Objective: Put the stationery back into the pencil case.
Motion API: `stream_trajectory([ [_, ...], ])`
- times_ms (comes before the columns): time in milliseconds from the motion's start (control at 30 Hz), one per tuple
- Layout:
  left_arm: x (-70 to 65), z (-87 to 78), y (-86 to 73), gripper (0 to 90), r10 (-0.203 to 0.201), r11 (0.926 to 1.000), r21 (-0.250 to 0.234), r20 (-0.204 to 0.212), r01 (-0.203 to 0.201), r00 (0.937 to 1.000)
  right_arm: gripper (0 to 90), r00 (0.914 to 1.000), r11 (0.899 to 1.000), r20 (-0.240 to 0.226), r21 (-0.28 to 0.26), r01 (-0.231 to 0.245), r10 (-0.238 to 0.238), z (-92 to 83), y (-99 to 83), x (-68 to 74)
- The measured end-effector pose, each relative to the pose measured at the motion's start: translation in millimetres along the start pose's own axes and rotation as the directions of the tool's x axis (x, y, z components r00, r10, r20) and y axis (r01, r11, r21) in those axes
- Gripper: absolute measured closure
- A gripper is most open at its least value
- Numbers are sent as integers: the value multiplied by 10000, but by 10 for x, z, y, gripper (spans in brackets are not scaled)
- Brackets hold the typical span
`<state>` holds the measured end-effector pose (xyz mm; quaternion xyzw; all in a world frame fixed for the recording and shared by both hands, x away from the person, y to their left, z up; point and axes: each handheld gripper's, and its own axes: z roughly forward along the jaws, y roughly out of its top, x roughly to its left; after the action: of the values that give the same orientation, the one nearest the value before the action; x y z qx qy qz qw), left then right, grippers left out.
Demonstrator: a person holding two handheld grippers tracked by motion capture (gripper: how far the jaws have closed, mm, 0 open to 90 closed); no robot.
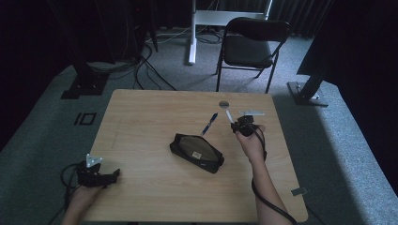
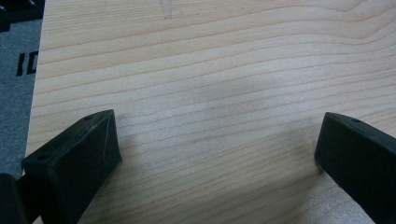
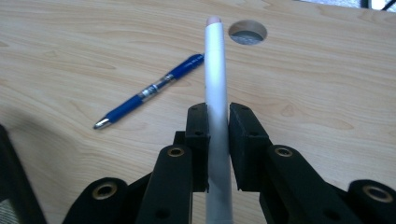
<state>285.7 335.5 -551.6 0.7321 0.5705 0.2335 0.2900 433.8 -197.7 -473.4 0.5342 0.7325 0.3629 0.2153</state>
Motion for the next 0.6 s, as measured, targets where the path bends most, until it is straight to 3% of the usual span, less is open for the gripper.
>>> stream_trajectory([
  [367, 0, 0, 0, 1, 0, 10000, 2, 0, 0, 10000, 784, 9981, 9985, -407, -314, 444, -456, -133, 102, 153],
  [600, 0, 0, 0, 1, 3, 10000, 3, 0, -3, 10000, 784, 9911, 9949, -950, -481, 886, -928, -215, 177, 302],
])
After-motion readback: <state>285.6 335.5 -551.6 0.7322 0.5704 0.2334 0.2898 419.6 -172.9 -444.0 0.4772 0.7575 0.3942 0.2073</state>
